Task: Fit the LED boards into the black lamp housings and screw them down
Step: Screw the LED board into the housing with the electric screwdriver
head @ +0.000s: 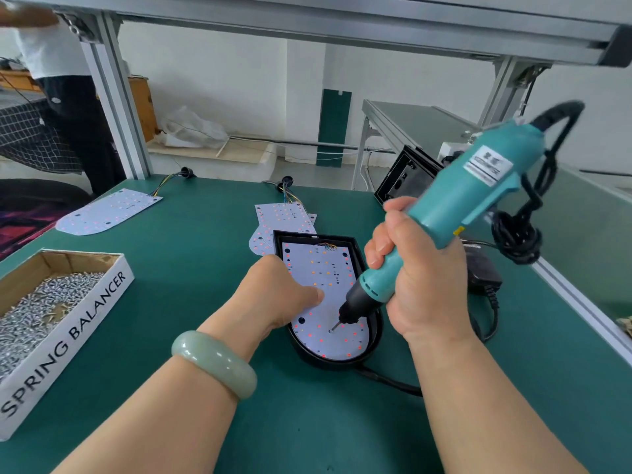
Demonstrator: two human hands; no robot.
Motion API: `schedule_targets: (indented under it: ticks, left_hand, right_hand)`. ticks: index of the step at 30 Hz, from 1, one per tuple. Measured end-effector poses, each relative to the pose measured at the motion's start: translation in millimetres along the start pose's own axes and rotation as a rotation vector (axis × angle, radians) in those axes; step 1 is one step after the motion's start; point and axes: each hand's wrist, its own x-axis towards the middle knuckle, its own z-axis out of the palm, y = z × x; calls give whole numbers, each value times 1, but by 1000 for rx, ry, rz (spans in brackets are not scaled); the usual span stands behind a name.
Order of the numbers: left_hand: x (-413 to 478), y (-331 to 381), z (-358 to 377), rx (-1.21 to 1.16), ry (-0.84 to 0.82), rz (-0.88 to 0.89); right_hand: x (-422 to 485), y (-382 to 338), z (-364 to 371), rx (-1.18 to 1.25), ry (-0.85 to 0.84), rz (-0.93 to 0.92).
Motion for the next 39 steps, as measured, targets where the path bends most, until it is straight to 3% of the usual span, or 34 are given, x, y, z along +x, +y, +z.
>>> schedule_targets:
  ticks: [2, 16, 24, 29, 35, 38, 39]
  left_hand:
    - [1, 0, 1, 16, 5, -12]
    - [3, 2, 0, 10, -18, -21]
    - [5, 4, -2, 32, -92, -16]
    - [7, 6, -7, 60, -205, 21]
    - [8, 5, -8, 23, -245, 18]
    - [7, 9, -8, 191, -229, 41]
    - [6, 10, -7, 225, -206, 48]
  right_hand:
    - [0, 1, 5, -13, -61, -7]
    - [-13, 0, 6, -72, -46, -63]
    - [-17, -4, -3, 69, -28, -84]
    - [-22, -7, -6, 35, -232, -115]
    - [-22, -13, -9, 63, -236, -62]
    - [-23, -15, -11, -6, -419, -71]
    - [-23, -15, -9, -42, -409, -88]
